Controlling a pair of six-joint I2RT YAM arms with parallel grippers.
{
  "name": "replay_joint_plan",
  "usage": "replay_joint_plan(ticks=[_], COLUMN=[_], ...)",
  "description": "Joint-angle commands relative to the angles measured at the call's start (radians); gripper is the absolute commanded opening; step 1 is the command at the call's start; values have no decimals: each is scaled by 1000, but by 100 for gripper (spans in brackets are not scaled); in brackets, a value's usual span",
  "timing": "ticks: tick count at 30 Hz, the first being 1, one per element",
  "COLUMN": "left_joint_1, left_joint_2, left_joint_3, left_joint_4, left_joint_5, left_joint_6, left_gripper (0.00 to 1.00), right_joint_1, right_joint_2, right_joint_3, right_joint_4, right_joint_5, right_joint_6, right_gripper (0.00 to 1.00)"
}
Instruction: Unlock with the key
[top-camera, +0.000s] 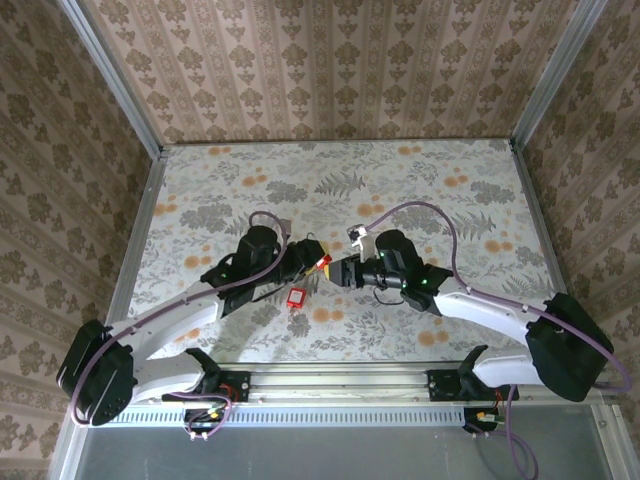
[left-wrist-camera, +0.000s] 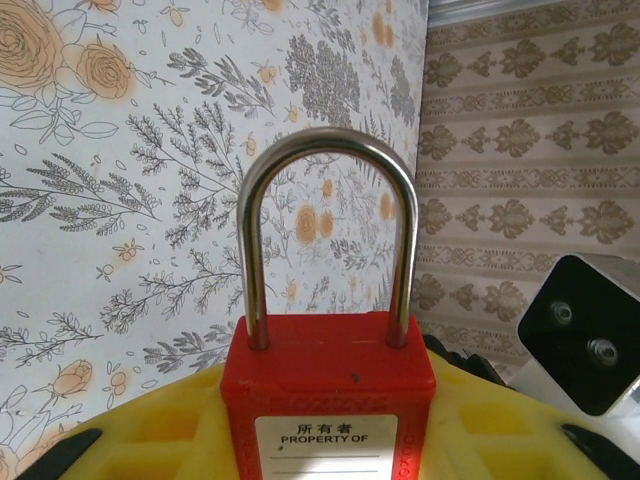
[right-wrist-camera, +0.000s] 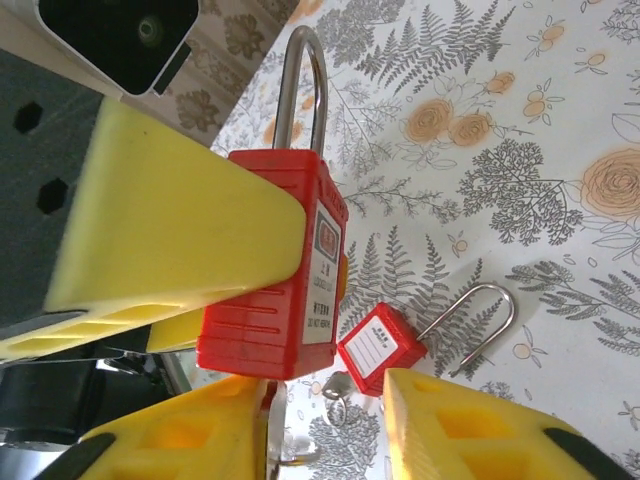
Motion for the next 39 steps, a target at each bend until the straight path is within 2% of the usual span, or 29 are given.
replay_joint_plan(ticks=[1, 8, 11, 16, 21, 28, 39], left_joint_1=[13, 14, 11, 10, 10, 8, 16], left_joint_2=[-22, -19, -18, -20, -35, -76, -214], left_joint_3=[4, -9, -7, -10, -28, -73, -129], left_joint_4=[-39, -33, -29, -21, 24, 242, 463], left_joint_5=[43, 27, 24, 24, 16, 28, 16], left_joint_6=[51, 52, 52, 58, 86, 168, 282], left_gripper=[0, 0, 0, 0, 0, 0, 0], right_joint_1=[-13, -12, -10, -9, -12, -32, -149], right_joint_2=[-26, -31, -21, 14, 28, 40, 41], right_joint_3=[-51, -66, -72, -66, -73, -60, -73], right_joint_4=[28, 53, 87, 103, 155, 259, 441], right_joint_5=[21, -30, -54, -61, -62, -126, -220], right_joint_6=[29, 34, 48, 69, 115, 231, 490], right_gripper=[39, 38, 35, 18, 5, 2, 1])
